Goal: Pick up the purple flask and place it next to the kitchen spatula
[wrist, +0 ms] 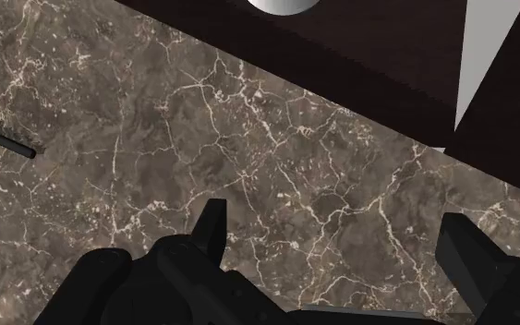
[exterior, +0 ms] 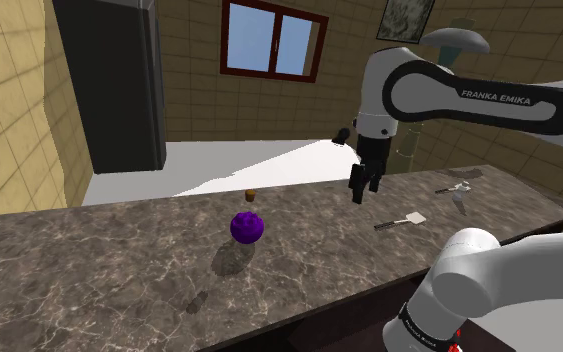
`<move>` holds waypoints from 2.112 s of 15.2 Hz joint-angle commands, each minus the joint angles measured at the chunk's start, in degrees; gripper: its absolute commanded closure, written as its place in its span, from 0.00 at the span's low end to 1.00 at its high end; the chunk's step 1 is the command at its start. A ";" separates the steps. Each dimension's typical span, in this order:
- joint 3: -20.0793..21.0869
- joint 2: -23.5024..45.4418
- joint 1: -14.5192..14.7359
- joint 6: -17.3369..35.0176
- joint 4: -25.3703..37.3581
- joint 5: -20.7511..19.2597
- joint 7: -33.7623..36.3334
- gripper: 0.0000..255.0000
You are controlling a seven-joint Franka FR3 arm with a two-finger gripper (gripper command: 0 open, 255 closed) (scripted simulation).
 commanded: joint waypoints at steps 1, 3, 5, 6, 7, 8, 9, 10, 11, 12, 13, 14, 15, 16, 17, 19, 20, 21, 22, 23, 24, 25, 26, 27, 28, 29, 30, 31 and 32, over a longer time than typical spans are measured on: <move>0.00 0.00 0.00 0.00 0.00 0.00 0.00 0.00; 1.08 3.76 0.19 3.45 1.08 0.59 0.86 0.00; 2.13 7.63 0.33 6.70 2.46 1.03 1.72 0.00; 2.64 9.59 0.39 8.25 3.26 1.18 2.17 0.00; 3.13 11.58 0.45 9.74 4.13 1.29 2.62 0.00; 3.63 13.57 0.49 11.17 5.07 1.36 3.07 0.00; 4.12 15.58 0.52 12.54 6.09 1.38 3.53 0.00; 4.59 17.59 0.54 13.85 7.17 1.36 4.01 0.00; 5.06 19.62 0.57 15.10 8.32 1.28 4.50 0.00; 5.52 21.65 0.58 16.28 9.55 1.17 4.99 0.00; 5.97 23.69 0.59 17.39 10.83 1.00 5.51 0.00; 6.42 25.73 0.59 18.44 12.19 0.78 6.03 0.00; 6.85 27.78 0.60 19.42 13.61 0.52 6.57 0.00; 7.27 29.83 0.61 20.33 15.10 0.20 7.13 0.00; 7.66 31.88 0.64 21.16 16.66 -0.16 7.70 0.00; 8.41 36.01 0.74 22.63 19.98 -1.03 8.87 0.00; 8.74 38.08 0.81 23.25 21.74 -1.53 9.48 0.00; 9.05 40.16 0.92 23.80 23.58 -2.08 10.09 0.00; 9.34 42.25 1.05 24.27 25.49 -2.66 10.71 0.00; 9.61 44.34 1.19 24.67 27.47 -3.28 11.33 0.00; 9.82 46.45 1.39 24.99 29.54 -3.93 11.94 0.00; 10.02 48.56 1.62 25.23 31.68 -4.60 12.55 0.00; 10.18 50.69 1.89 25.39 33.92 -5.30 13.15 0.00; 10.31 52.84 2.19 25.47 36.24 -6.01 13.73 0.00; 10.29 52.97 2.23 25.47 36.38 -6.05 13.76 0.00; 10.27 53.10 2.24 26.21 35.77 -6.09 13.79 0.00; 10.25 53.25 2.25 26.94 35.18 -6.14 13.83 0.00; 10.23 53.42 2.25 27.67 34.61 -6.20 13.87 0.00; 10.22 53.59 2.25 28.40 34.04 -6.26 13.91 0.00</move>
